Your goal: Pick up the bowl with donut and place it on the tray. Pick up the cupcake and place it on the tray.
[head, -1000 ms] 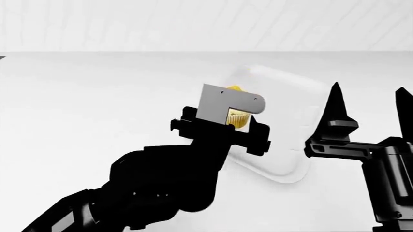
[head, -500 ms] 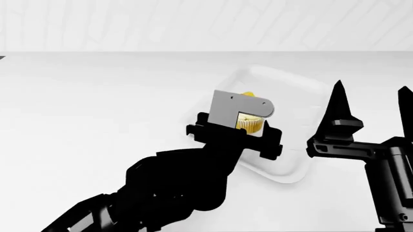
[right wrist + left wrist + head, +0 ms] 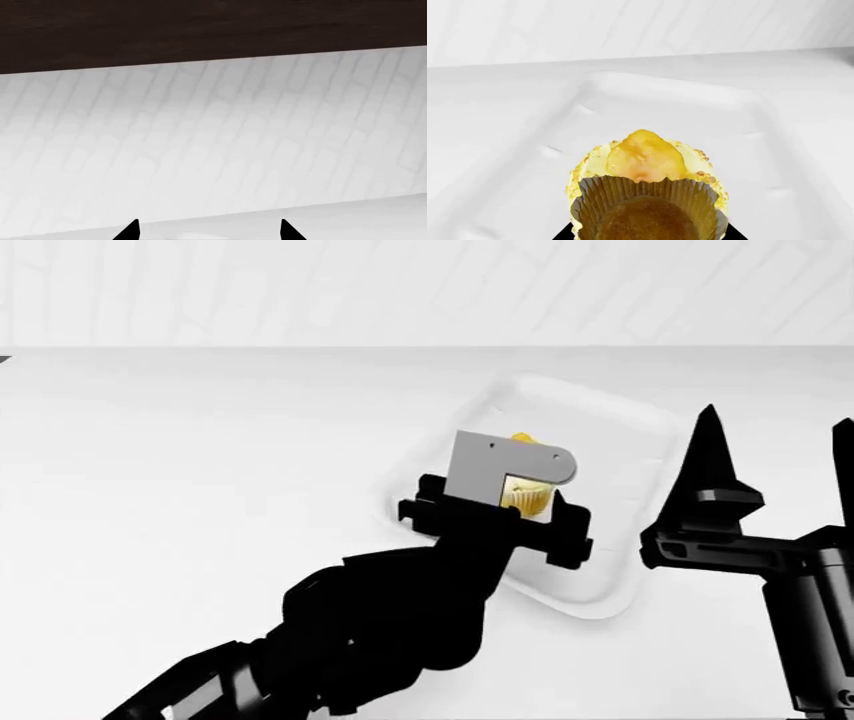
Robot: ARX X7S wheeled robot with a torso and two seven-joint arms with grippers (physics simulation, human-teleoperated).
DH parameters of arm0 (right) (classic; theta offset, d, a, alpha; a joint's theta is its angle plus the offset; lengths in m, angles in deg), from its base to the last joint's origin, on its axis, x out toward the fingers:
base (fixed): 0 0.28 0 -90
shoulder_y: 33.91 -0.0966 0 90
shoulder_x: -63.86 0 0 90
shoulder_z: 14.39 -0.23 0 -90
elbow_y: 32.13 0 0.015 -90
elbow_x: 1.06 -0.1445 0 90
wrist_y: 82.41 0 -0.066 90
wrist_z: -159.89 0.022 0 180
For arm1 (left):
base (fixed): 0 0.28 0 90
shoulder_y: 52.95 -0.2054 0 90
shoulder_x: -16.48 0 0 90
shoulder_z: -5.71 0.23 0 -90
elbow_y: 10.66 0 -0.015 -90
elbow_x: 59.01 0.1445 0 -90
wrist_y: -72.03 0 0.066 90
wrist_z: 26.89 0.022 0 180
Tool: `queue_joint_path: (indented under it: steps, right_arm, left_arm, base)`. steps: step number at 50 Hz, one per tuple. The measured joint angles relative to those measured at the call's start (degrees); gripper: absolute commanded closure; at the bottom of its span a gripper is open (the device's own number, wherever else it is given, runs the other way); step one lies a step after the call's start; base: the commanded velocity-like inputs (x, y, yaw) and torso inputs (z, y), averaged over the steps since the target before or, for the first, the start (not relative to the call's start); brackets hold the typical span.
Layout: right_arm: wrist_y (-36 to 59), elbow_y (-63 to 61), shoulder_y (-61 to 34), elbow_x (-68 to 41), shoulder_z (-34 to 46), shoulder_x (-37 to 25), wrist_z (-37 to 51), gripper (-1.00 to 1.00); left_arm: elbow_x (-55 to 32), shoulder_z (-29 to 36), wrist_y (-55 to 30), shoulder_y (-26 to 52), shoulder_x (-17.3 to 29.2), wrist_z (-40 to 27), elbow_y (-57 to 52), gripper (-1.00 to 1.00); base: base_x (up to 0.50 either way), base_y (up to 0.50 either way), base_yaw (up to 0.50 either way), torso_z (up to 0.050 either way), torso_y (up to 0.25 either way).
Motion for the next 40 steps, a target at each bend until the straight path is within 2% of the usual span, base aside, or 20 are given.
queue_joint_path:
  steps: [23, 40]
  right_arm:
    - [-1.8, 0.3, -0.3, 0.5, 2.0, -1.0, 0.6, -1.00]
    - [-2.5, 0.8, -0.5, 1.4, 3.7, -1.1, 0.6, -1.00]
  left_arm:
    - [-2.5, -0.2, 0.2, 1.5, 0.3, -1.6, -0.9, -1.00]
    - [-10.3, -5.2, -3.1, 9.4, 1.2, -7.0, -10.9, -1.00]
  base:
    - [0.00, 0.00, 0.00, 0.000, 0.000]
    - [0.00, 0.00, 0.00, 0.000, 0.000]
